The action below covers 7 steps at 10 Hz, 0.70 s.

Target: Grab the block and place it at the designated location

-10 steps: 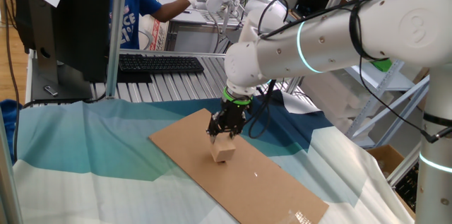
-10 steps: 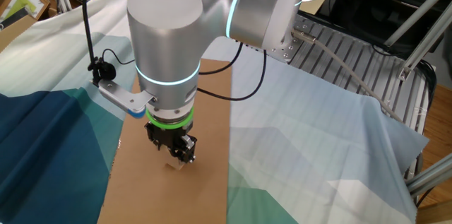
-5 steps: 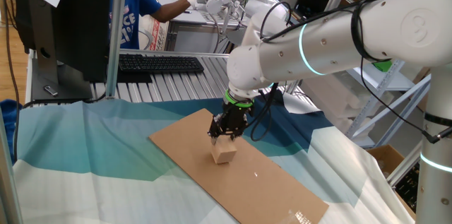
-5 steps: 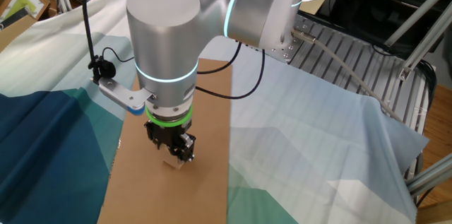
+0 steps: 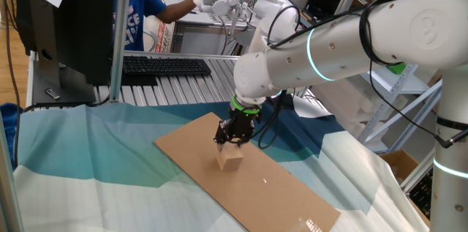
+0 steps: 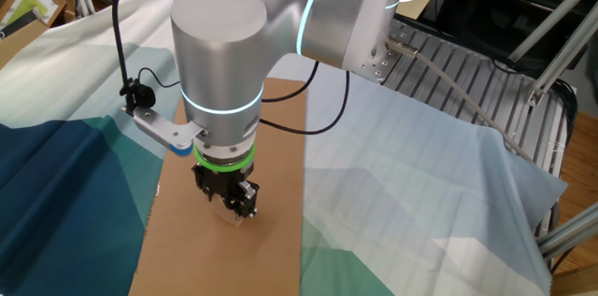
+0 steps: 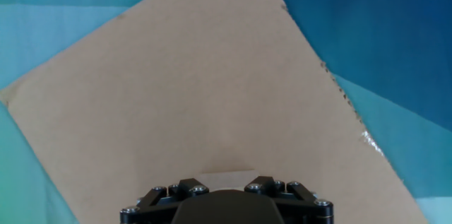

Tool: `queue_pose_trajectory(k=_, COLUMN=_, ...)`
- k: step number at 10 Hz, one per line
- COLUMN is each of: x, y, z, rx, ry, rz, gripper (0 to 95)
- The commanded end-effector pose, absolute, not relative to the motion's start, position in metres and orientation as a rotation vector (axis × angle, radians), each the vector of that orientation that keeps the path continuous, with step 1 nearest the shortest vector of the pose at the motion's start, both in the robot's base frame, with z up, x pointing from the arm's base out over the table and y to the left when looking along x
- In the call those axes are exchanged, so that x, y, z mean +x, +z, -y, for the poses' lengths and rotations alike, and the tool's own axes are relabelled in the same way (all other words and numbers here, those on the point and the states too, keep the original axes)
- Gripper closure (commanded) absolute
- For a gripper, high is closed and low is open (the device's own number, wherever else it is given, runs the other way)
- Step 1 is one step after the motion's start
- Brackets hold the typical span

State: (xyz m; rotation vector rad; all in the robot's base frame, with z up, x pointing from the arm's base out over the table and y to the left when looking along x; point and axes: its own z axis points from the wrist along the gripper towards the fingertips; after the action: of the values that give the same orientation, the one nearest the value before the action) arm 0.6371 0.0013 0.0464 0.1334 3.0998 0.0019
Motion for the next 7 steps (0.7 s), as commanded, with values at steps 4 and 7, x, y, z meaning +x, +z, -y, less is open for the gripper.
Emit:
queue_pose_trajectory(k=4, x=0.636, y=0.046, z=0.0, rx=0.177, ry=-0.027, rz=-3.091, gripper=0.0)
queue_pose_trajectory(k=7, x=0.63, y=0.066, z=-0.006, rx=0.153, ry=-0.003, rz=-3.168, gripper=19.0)
